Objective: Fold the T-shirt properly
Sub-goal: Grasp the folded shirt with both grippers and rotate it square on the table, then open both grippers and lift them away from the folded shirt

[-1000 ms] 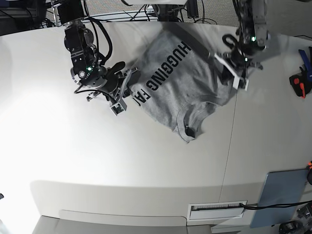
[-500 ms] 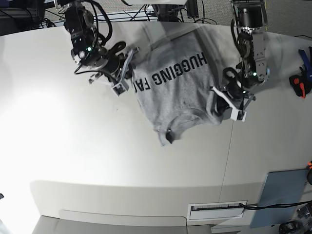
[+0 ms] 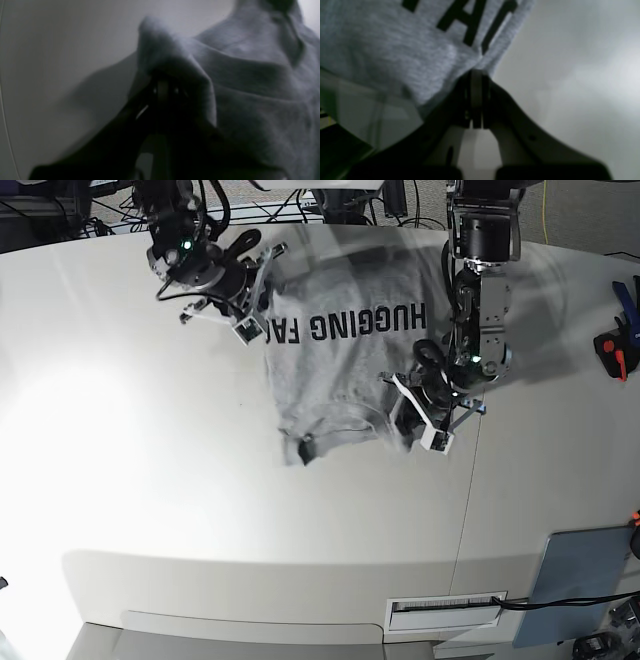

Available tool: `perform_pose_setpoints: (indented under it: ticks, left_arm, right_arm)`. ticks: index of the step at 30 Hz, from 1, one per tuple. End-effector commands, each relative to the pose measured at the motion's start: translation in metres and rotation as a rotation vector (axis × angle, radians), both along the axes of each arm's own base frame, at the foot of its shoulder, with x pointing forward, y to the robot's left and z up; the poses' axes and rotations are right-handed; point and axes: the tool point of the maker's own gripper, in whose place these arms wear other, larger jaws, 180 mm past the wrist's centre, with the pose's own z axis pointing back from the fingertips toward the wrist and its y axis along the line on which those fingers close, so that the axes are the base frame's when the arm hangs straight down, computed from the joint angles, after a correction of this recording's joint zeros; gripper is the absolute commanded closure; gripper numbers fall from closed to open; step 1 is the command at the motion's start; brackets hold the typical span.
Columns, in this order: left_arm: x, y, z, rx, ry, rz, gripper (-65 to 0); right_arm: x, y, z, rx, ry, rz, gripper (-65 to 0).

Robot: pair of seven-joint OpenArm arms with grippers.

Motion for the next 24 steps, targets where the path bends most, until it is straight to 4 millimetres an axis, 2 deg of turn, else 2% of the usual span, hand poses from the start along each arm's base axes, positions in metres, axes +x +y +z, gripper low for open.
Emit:
perform_pose_setpoints:
  ticks: [1,9,13,19,24]
  left_arm:
    - [0.016,0.008,0.018,0.009,-0.06,0.009,-0.2]
    - [0.023,0.046,0.03,0.094,-0.092,0.023,-0.2]
    - [0.017,0.065,0.035,0.122,-0.078,0.067,-0.2]
    - [-0.02,0.069,0.032,0.11,-0.049,0.047,-0.2]
    - [-0.064,0.061,0.036,0.104,-0.04,0.014,-0.2]
  right_arm:
    - [0.009,-0.001,0.014,-0.004,-0.058,-0.012,0.0]
    - [0.008,-0.014,0.053,-0.081,-0.176,-0.07,0.0]
    - [0.007,-0.026,0.059,-0.106,-0.186,-0.106,0.0]
    - [0.009,-0.072,0.061,-0.149,-0.178,-0.231,0.0]
    - [-0.007,-0.106,0.059,-0.135,-0.114,-0.329,0.0]
